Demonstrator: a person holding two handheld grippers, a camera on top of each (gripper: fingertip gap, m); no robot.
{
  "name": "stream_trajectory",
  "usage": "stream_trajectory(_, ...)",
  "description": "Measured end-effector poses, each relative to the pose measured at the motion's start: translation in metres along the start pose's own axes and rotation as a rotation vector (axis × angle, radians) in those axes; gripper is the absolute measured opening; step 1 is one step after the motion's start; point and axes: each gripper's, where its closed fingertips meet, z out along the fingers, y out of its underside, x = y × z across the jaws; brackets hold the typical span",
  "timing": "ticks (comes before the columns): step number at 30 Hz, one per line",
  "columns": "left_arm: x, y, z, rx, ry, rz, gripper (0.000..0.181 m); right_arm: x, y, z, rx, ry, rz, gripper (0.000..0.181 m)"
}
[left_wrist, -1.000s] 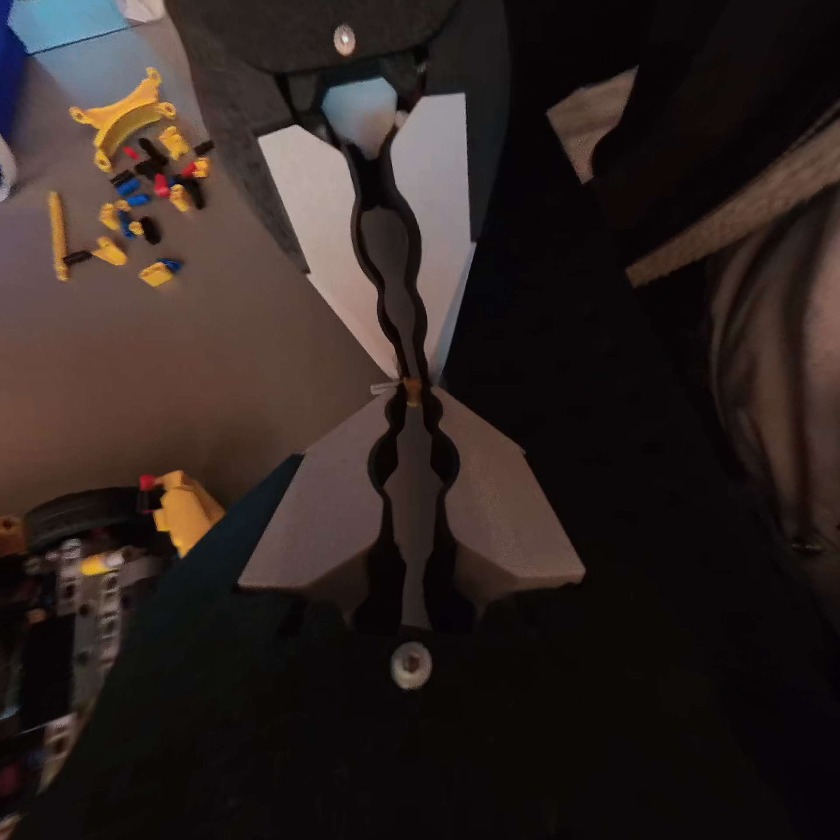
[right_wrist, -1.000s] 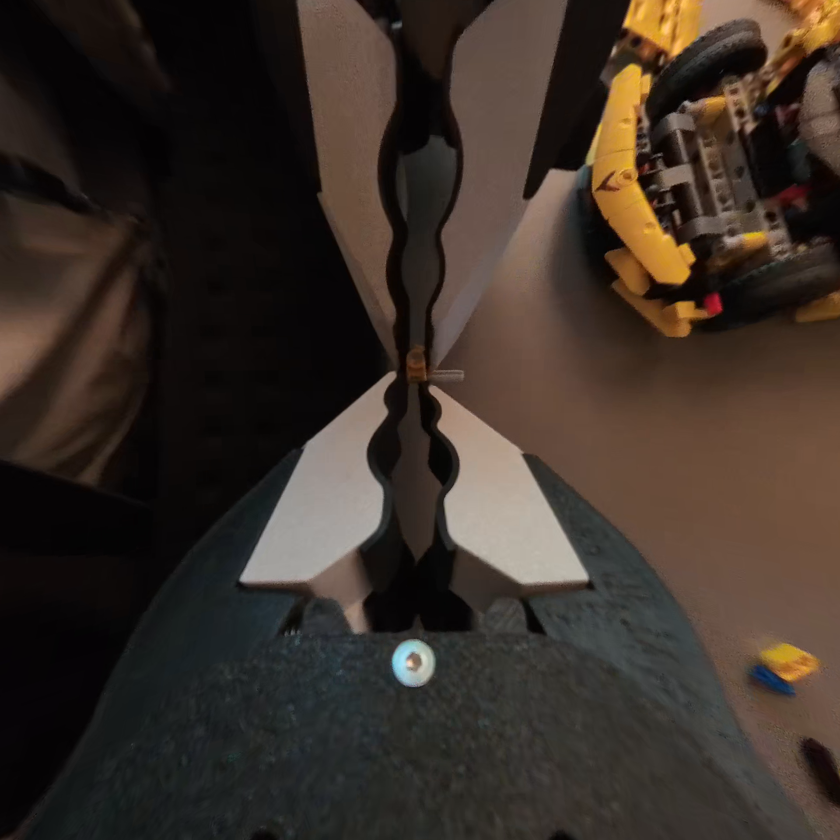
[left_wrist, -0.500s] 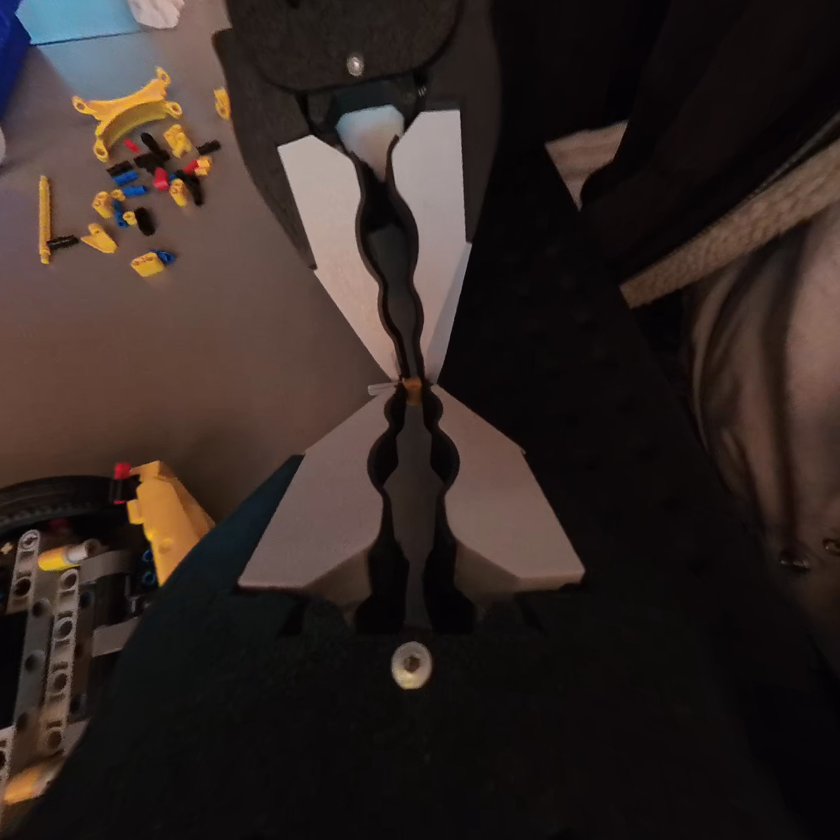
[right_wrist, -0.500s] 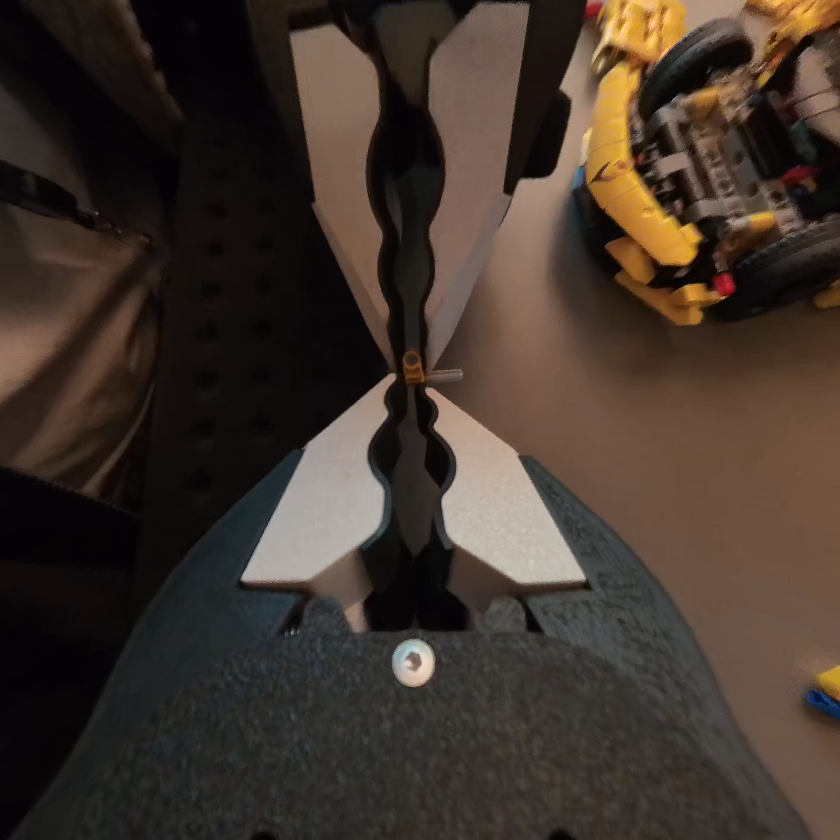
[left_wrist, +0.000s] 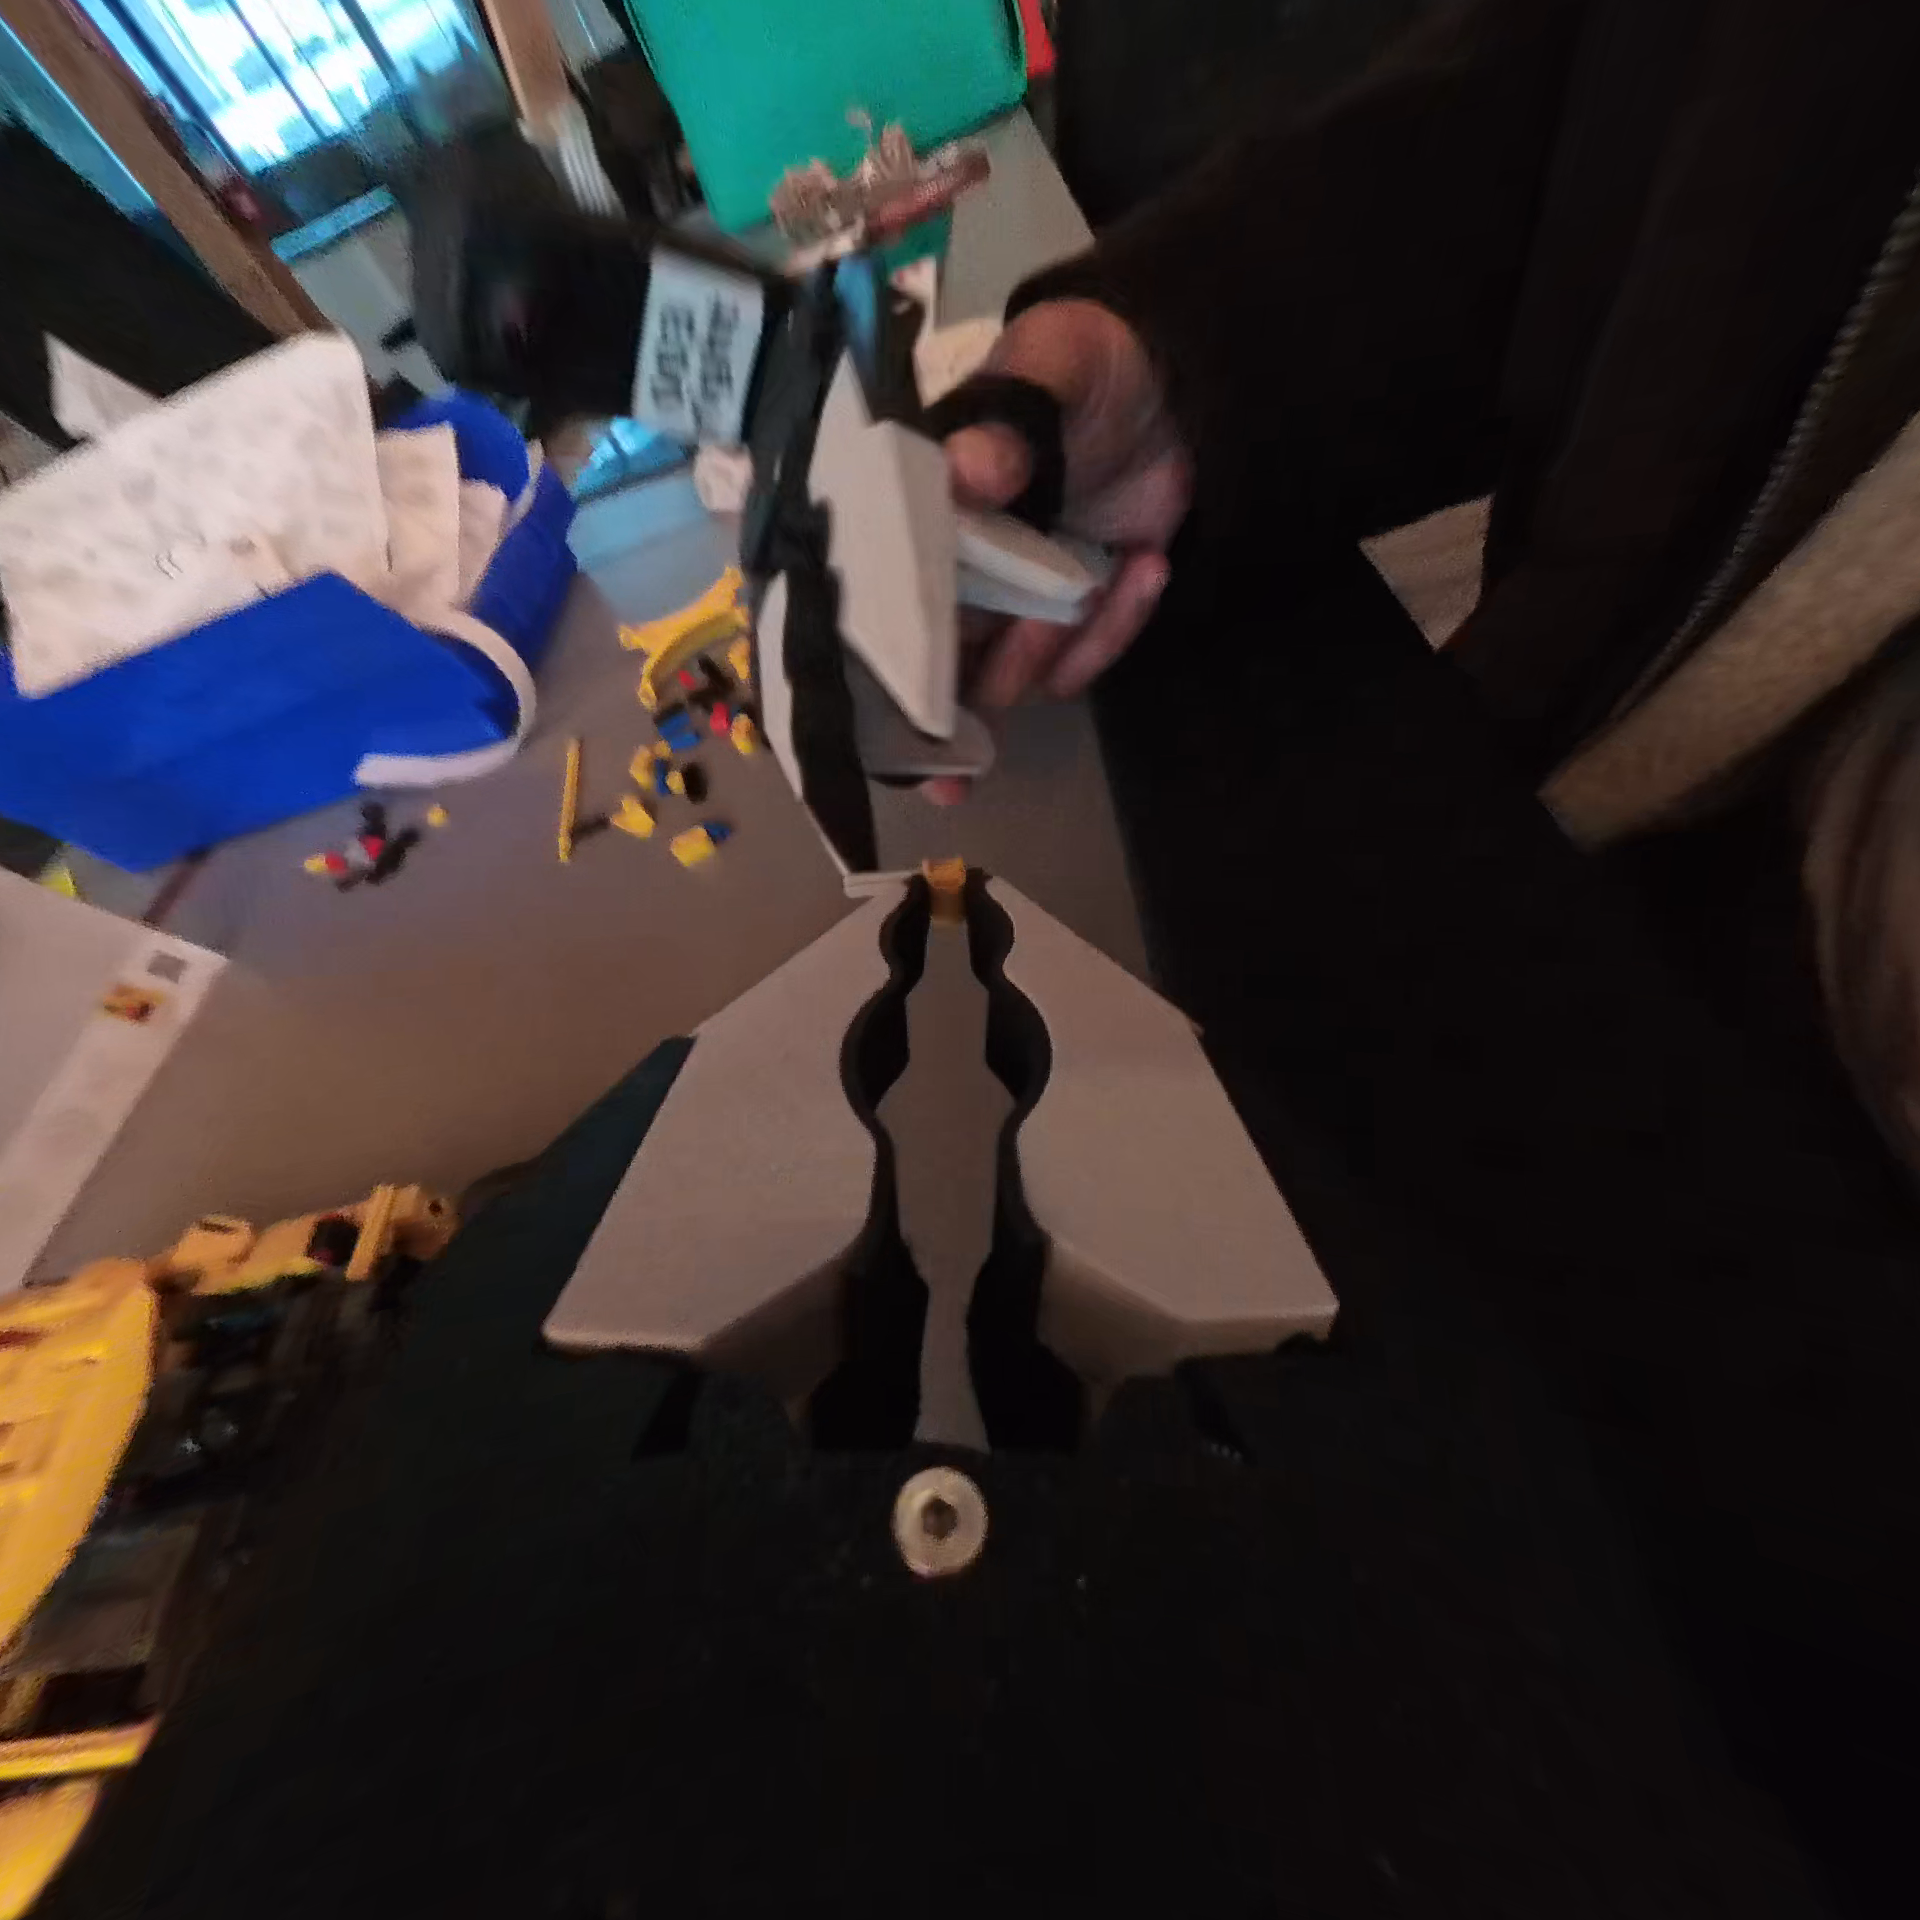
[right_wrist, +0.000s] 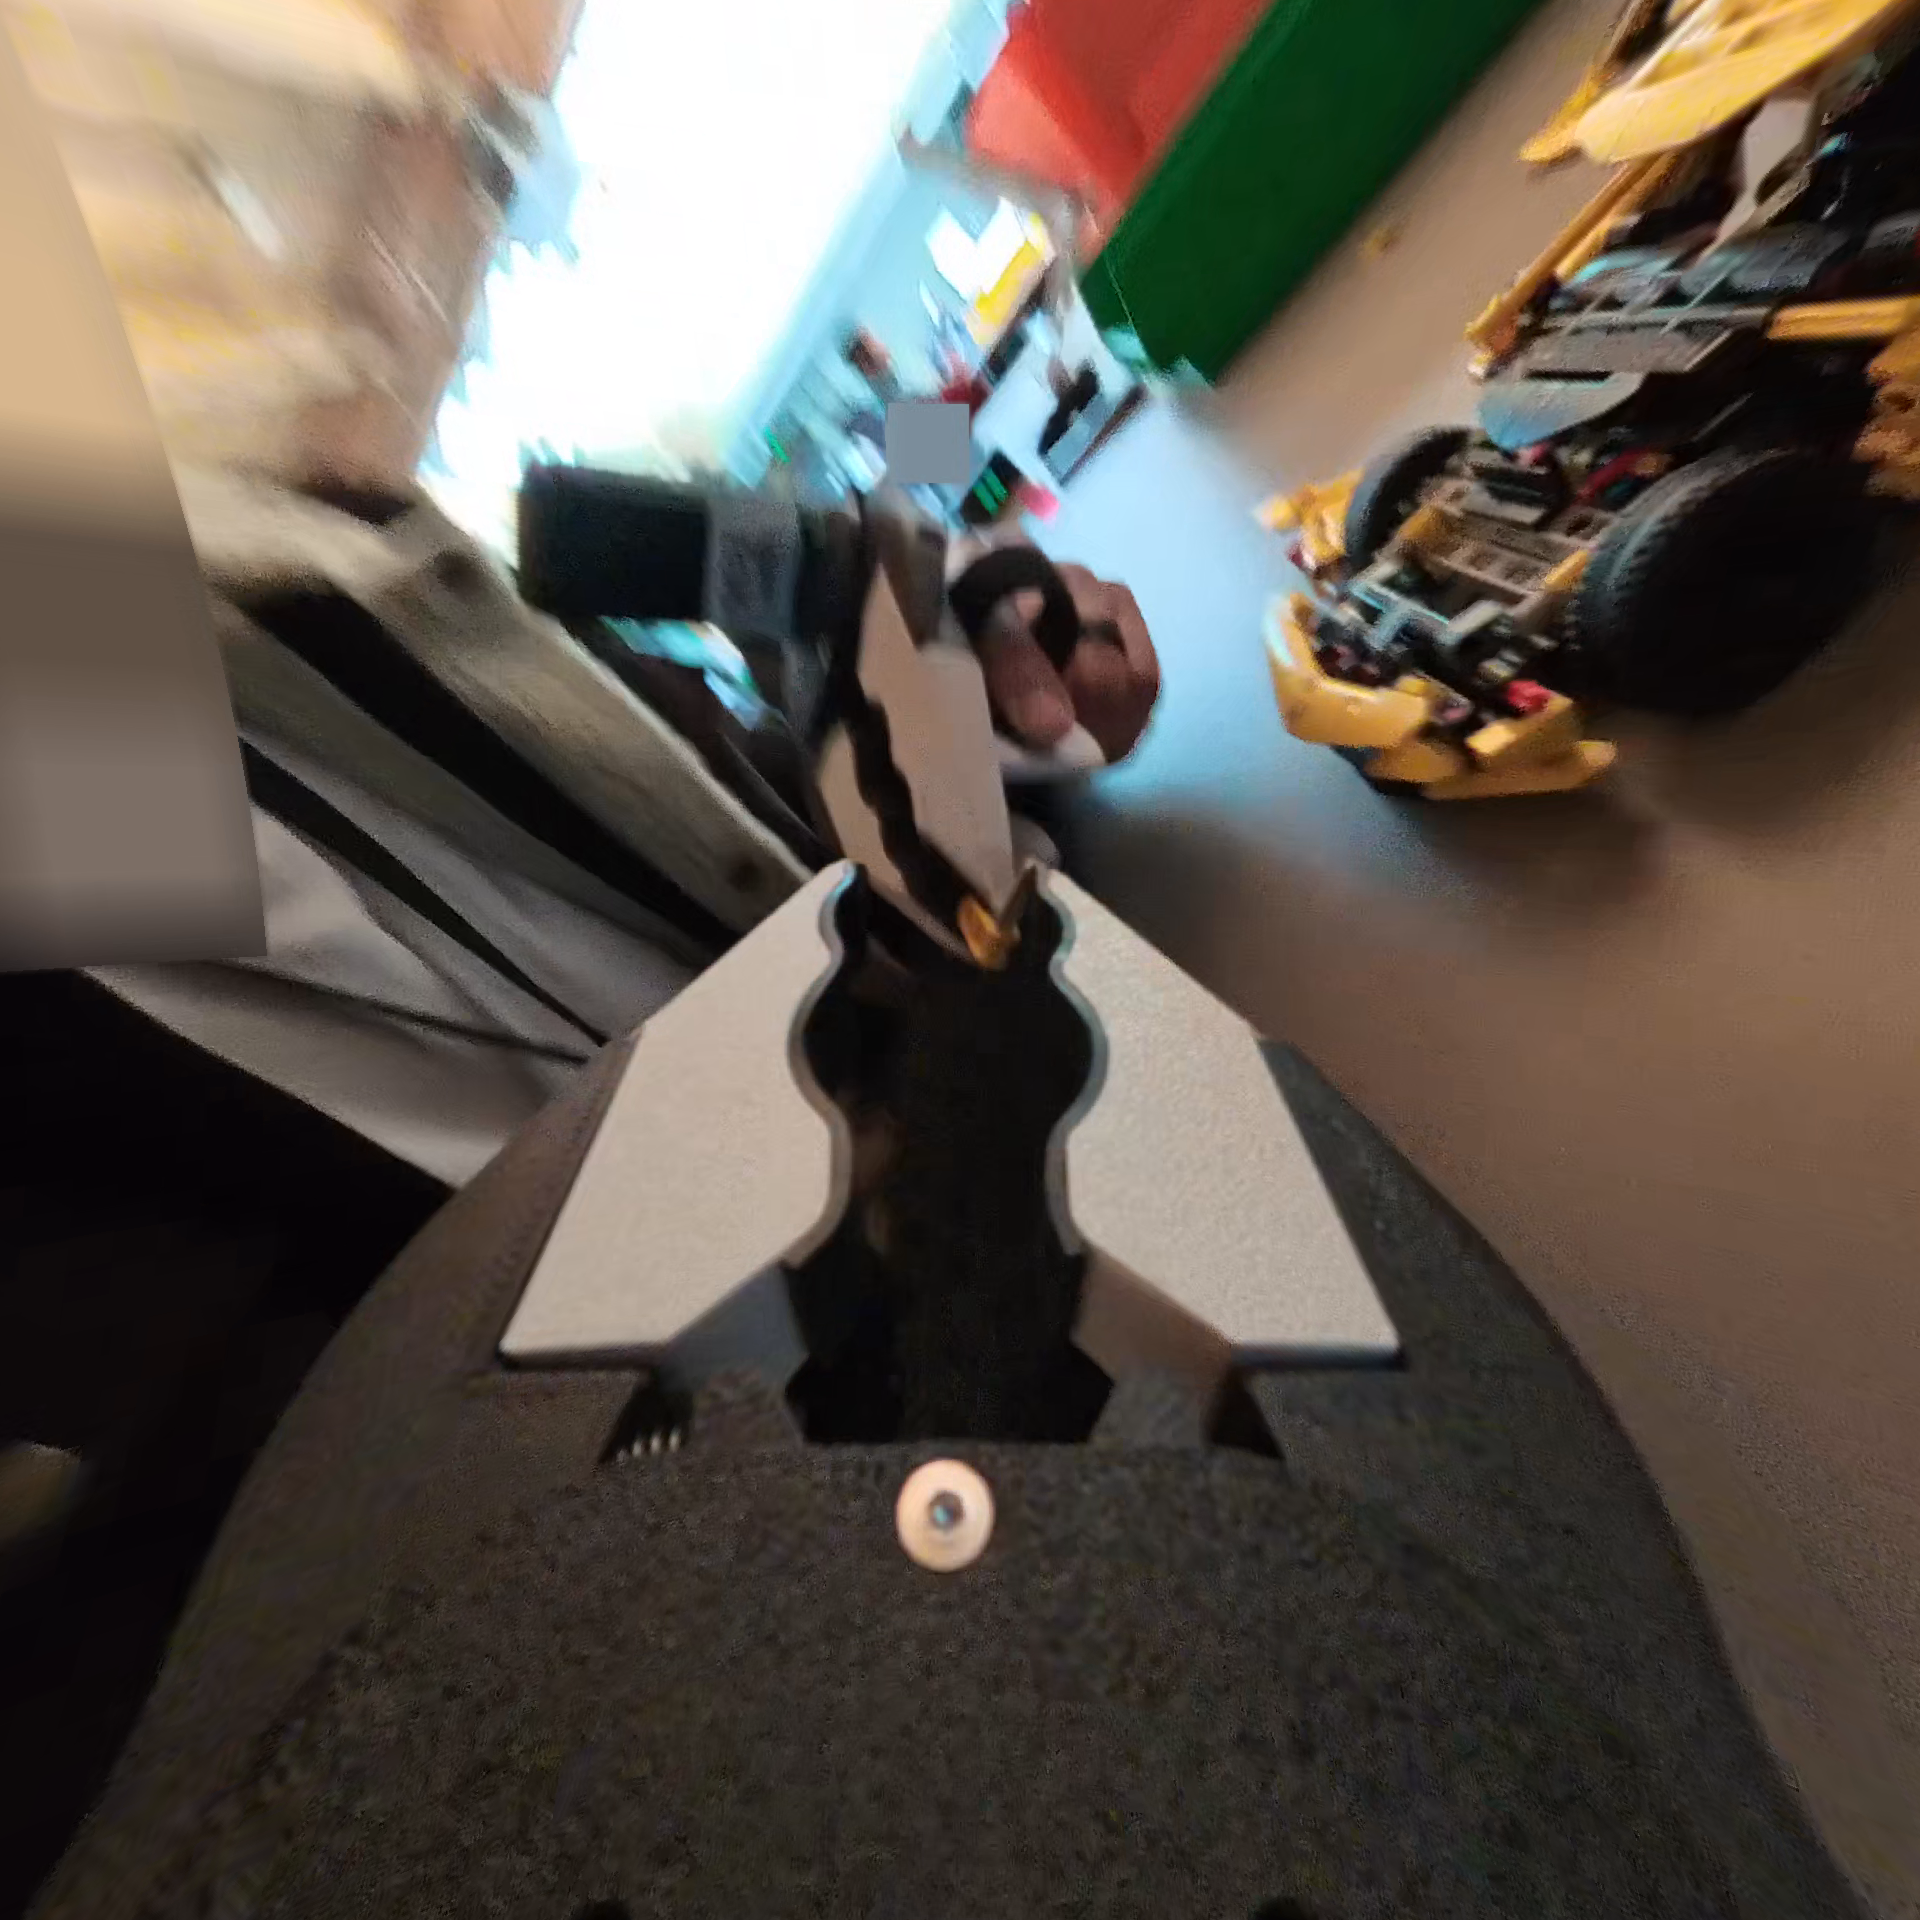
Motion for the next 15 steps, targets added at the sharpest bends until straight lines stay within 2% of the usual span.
stream_trajectory(1,-0.001,-0.004,-0.001,0.015,-0.02,0.023,0.007,-0.003,-0.006,0.001,0.059,-0.052,0.098,0.031)
stream_trajectory(3,-0.007,-0.009,-0.005,0.043,-0.053,0.022,0.007,-0.005,-0.012,-0.001,0.117,-0.118,0.19,0.022)
stream_trajectory(7,-0.011,-0.008,-0.004,0.031,-0.096,0.054,0.007,0.002,-0.009,0.003,0.099,-0.074,0.205,0.016)
stream_trajectory(12,-0.011,-0.01,-0.005,0.028,-0.106,0.066,0.007,0.004,-0.01,0.004,0.091,-0.12,0.282,0.008)
stream_trajectory(13,-0.012,-0.011,-0.006,0.03,-0.113,0.062,0.007,0.007,-0.013,0.002,0.111,-0.117,0.299,0.011)
stream_trajectory(14,-0.013,-0.013,-0.007,0.041,-0.112,0.058,0.007,0.016,-0.012,0.001,0.112,-0.07,0.318,0.028)
stream_trajectory(15,-0.012,-0.015,-0.008,0.051,-0.11,0.053,0.007,0.018,-0.01,0.002,0.105,-0.066,0.318,0.033)
